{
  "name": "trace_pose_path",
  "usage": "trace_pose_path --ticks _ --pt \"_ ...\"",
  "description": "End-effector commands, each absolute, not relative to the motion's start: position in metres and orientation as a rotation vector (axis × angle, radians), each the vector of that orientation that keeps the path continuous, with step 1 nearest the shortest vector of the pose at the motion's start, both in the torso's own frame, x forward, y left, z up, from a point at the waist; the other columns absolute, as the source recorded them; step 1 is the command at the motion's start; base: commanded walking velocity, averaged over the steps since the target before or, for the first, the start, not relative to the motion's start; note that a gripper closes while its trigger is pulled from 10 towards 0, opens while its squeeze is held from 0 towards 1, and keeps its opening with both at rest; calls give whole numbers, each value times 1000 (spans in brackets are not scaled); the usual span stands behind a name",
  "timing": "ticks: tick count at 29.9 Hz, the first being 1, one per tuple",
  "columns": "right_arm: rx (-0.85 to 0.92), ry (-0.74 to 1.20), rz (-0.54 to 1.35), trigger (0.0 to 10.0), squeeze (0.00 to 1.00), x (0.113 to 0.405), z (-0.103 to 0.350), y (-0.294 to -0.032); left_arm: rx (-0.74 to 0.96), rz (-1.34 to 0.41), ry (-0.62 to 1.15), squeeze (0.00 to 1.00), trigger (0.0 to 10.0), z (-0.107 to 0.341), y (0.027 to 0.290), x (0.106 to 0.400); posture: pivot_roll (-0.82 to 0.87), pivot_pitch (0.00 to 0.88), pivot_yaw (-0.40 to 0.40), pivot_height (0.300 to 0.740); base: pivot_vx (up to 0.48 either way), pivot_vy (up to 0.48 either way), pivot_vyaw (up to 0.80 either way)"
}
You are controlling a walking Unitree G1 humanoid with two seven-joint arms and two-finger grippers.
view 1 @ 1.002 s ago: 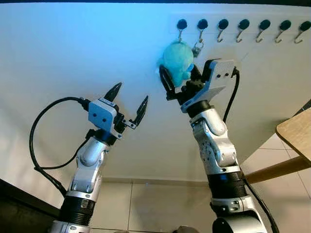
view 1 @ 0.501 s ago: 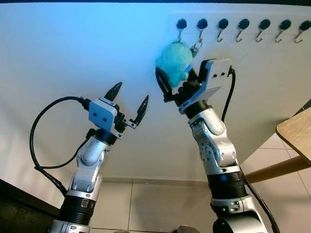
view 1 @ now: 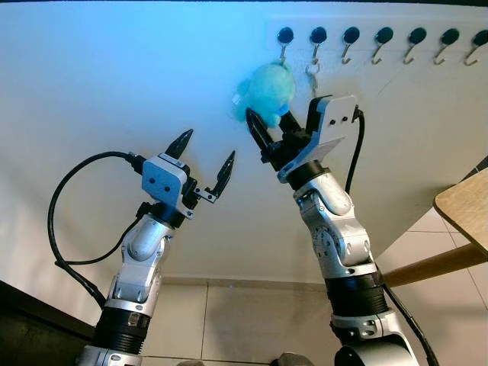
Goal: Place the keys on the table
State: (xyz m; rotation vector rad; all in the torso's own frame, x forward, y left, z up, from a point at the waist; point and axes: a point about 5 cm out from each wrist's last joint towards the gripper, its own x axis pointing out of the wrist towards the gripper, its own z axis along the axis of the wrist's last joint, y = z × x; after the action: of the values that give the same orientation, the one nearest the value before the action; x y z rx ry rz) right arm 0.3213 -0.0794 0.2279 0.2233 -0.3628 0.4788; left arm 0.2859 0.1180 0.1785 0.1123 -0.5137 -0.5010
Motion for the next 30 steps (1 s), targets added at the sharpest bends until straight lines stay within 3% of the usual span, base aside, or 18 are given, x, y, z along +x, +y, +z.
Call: trace_pose_path --ticks 1,30 --pt "216 -355 482 10000 0 318 227 -78 119 -509 -511 0 10000 177 116 283 6 98 14 740 0 0 0" --pt "178 -412 436 10000 0 338 249 -83 124 -522 -520 0 10000 179 114 284 9 94 17 740 0 0 0"
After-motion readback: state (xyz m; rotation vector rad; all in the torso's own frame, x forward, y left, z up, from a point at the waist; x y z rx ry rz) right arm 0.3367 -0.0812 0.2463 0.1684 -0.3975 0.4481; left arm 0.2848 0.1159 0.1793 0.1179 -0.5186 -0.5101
